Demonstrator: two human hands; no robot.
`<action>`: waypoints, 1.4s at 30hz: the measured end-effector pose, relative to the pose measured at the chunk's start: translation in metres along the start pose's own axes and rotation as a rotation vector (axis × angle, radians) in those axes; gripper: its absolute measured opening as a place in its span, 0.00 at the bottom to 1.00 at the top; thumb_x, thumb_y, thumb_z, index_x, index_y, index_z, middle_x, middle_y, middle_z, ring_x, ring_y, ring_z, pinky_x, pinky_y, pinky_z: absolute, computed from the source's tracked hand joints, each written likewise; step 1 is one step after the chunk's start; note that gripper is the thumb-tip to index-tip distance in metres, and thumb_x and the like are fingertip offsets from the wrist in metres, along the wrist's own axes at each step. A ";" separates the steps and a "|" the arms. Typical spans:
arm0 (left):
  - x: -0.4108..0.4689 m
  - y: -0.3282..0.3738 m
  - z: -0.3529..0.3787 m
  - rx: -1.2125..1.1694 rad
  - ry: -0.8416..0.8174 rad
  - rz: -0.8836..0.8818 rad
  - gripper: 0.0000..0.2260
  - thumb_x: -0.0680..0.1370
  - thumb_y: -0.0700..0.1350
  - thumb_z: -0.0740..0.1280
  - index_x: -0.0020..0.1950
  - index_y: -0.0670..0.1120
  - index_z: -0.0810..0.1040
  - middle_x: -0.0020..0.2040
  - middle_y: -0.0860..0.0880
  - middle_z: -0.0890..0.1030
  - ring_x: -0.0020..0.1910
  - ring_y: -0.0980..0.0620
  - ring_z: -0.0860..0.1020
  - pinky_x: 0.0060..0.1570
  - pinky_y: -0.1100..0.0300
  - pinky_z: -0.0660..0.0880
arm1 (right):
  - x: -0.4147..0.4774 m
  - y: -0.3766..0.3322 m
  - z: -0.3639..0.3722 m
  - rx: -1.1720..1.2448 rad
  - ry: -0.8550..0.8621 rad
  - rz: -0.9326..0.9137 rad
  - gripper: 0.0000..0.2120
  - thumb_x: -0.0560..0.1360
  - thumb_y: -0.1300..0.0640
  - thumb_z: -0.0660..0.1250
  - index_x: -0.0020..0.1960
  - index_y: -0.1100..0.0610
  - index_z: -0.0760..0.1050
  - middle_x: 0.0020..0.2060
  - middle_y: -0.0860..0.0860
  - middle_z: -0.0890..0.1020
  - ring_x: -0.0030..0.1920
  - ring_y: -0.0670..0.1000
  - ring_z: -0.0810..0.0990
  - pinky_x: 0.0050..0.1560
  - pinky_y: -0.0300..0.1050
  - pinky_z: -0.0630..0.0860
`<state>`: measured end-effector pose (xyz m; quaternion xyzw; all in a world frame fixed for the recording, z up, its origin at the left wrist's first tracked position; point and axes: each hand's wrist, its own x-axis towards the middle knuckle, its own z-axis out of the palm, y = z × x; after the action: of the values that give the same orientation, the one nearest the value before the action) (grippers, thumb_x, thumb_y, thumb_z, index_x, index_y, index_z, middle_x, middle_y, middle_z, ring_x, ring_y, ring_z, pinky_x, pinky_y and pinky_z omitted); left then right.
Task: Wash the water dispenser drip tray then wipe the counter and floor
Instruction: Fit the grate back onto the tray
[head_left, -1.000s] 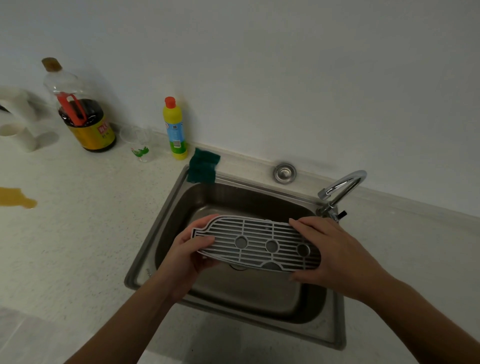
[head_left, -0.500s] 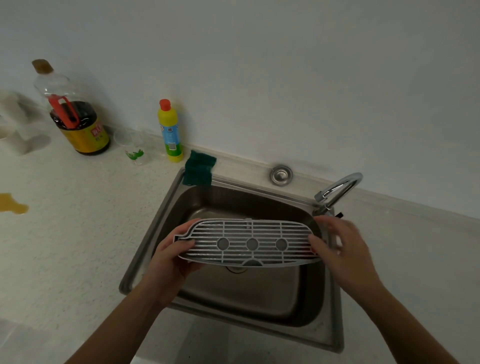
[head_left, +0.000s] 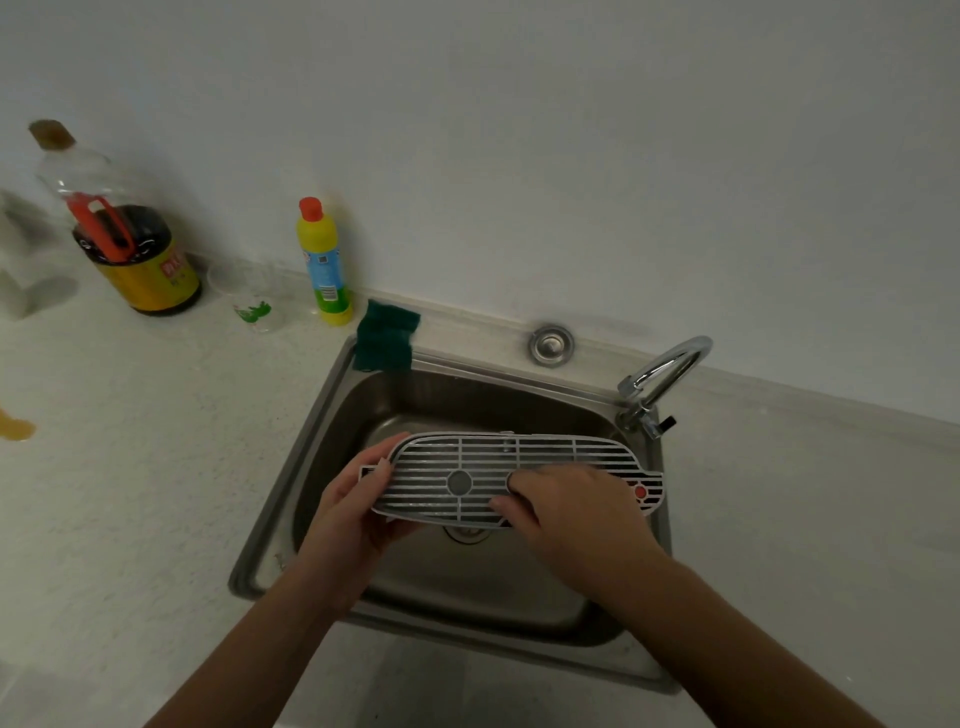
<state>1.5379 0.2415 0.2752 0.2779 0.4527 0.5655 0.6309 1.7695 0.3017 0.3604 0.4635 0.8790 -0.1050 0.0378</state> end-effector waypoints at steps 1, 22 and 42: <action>0.000 0.001 0.001 0.004 -0.006 0.005 0.24 0.78 0.57 0.69 0.72 0.50 0.77 0.68 0.42 0.80 0.65 0.39 0.80 0.55 0.47 0.82 | 0.001 0.001 0.000 0.013 0.003 0.006 0.22 0.81 0.35 0.48 0.51 0.45 0.75 0.41 0.42 0.77 0.41 0.45 0.75 0.49 0.45 0.76; 0.013 -0.008 -0.005 -0.071 0.015 0.001 0.23 0.76 0.46 0.67 0.72 0.47 0.77 0.69 0.38 0.79 0.66 0.36 0.79 0.55 0.45 0.82 | 0.005 0.019 0.004 0.385 0.032 0.027 0.08 0.82 0.47 0.64 0.59 0.45 0.77 0.47 0.41 0.80 0.48 0.40 0.78 0.56 0.44 0.78; 0.000 0.008 -0.051 0.122 0.069 -0.114 0.22 0.76 0.45 0.71 0.70 0.50 0.77 0.63 0.41 0.83 0.60 0.38 0.83 0.50 0.44 0.84 | -0.020 0.058 0.051 1.519 0.078 0.635 0.21 0.74 0.46 0.69 0.61 0.57 0.80 0.51 0.56 0.88 0.52 0.59 0.87 0.52 0.55 0.84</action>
<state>1.4886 0.2352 0.2595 0.2698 0.5228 0.5094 0.6279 1.8270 0.3057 0.3055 0.5925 0.3963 -0.6392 -0.2886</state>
